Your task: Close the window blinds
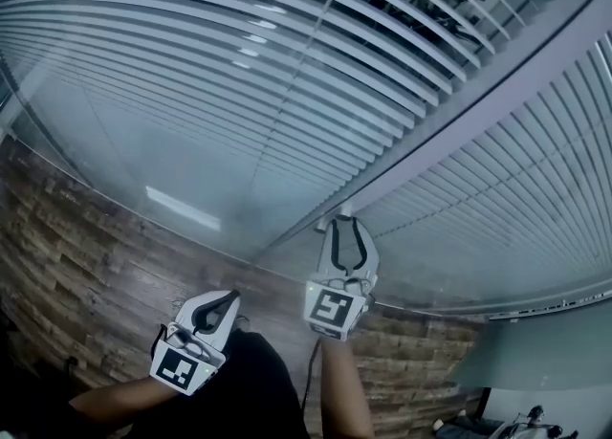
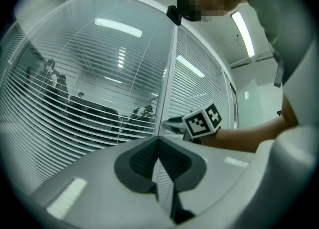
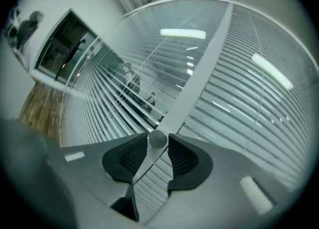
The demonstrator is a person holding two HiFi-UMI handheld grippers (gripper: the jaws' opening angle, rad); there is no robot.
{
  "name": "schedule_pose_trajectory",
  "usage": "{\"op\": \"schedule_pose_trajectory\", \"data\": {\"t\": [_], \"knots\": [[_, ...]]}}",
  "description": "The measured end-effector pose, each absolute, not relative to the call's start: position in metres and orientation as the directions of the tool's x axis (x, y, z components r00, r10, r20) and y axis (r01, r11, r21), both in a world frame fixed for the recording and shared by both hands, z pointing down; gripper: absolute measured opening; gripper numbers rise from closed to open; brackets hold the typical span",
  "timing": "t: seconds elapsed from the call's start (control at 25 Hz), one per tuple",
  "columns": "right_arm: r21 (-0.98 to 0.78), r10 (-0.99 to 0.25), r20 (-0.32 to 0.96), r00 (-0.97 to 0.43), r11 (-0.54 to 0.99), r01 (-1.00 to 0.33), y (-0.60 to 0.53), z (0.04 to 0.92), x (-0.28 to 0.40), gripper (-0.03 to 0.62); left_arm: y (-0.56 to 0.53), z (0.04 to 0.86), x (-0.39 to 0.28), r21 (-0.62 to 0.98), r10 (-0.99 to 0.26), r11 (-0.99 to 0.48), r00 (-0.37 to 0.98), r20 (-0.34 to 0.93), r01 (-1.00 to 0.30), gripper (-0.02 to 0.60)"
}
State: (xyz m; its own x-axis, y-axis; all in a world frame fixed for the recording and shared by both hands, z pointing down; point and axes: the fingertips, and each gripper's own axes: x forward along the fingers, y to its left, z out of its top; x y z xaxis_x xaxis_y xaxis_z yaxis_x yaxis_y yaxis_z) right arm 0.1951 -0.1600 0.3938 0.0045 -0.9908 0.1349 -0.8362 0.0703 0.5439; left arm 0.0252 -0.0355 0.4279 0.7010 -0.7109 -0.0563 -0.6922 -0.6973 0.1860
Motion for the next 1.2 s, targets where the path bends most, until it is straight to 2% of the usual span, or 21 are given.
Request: {"op": "schedule_pose_trajectory", "data": {"t": [0.16, 0.32, 0.64, 0.88, 1.2], "knots": [[0.256, -0.994, 0.112, -0.012, 0.04, -0.966, -0.152, 0.392, 0.197, 0.15, -0.029, 0.428, 0.023, 0.186, -0.736, -0.671, 0.675, -0.046, -0.718, -0.002], [0.14, -0.996, 0.084, -0.023, 0.035, -0.99, -0.151, 0.387, 0.195, 0.155, -0.021, 0.425, 0.026, 0.153, -0.762, -0.644, 0.645, -0.047, -0.75, -0.002], [0.116, -0.995, 0.07, -0.075, 0.083, -0.99, -0.151, 0.38, 0.19, 0.14, -0.012, 0.401, 0.059, 0.164, -0.774, -0.632, 0.626, -0.094, -0.758, -0.002], [0.115, -0.994, 0.08, -0.08, 0.089, -0.989, -0.146, 0.405, 0.185, 0.135, -0.008, 0.444, 0.067, 0.161, -0.754, -0.653, 0.656, -0.041, -0.74, -0.002], [0.101, -0.997, 0.073, -0.016, 0.023, -0.995, -0.157, 0.393, 0.196, 0.129, -0.032, 0.433, 0.066, 0.176, -0.738, -0.67, 0.673, -0.052, -0.721, -0.002]]}}
